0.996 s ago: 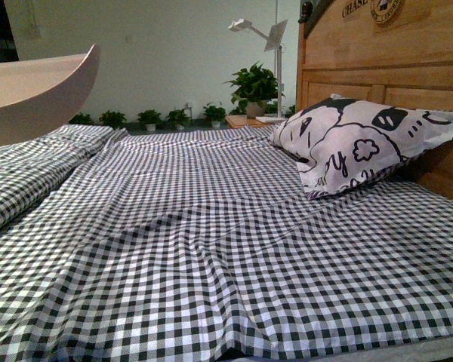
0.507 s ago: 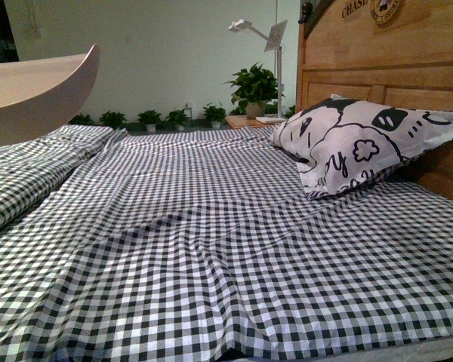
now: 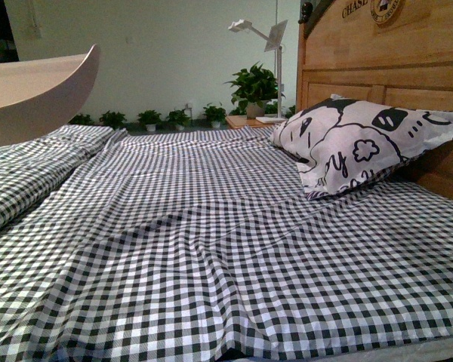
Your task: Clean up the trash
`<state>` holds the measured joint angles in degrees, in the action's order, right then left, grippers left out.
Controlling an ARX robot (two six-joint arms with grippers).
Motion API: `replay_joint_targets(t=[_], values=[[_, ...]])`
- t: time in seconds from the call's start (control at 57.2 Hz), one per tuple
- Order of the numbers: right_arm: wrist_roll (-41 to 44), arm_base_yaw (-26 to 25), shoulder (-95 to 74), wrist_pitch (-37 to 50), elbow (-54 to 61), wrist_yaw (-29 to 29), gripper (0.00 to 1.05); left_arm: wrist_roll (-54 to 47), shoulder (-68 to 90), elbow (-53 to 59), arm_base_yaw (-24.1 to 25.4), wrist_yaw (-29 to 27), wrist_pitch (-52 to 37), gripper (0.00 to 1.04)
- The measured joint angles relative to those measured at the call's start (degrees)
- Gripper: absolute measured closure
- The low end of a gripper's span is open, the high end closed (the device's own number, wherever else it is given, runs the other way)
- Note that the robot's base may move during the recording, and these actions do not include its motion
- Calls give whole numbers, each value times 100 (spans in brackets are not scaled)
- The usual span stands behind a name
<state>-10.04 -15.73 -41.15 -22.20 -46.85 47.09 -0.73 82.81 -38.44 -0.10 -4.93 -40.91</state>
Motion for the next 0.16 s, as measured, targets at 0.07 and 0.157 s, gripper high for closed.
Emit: replay_joint_targets(t=[0.07,0.157], values=[[0,0,0,0,0,0,85,0,0,0,0,0,0,77],[0,0,0,0,0,0,85,0,0,0,0,0,0,77]])
